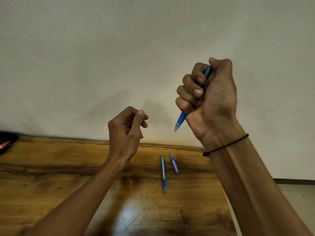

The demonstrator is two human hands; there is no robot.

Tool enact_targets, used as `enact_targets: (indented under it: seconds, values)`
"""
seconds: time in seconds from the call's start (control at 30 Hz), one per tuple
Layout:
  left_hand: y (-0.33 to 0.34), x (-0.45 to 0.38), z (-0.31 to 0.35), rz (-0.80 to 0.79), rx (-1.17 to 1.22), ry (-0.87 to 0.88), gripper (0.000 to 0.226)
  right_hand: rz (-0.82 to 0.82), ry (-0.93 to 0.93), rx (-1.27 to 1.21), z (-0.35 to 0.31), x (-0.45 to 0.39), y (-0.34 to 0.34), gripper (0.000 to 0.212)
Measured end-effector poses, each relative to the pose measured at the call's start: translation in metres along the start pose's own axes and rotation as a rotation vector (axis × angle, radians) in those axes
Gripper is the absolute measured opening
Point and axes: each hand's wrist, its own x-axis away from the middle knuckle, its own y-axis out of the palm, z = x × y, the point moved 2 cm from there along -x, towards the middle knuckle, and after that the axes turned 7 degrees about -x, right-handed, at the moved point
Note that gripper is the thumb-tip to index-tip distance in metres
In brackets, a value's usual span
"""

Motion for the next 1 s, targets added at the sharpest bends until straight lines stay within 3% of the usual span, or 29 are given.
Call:
enact_targets:
  seconds: [1.0]
  values:
    - [0.0008,0.0005,-0.0035,-0.004,-0.009,-0.015,0.03,0.02,0.001,-0.019,0.0,-0.0021,-0.0016,0.054]
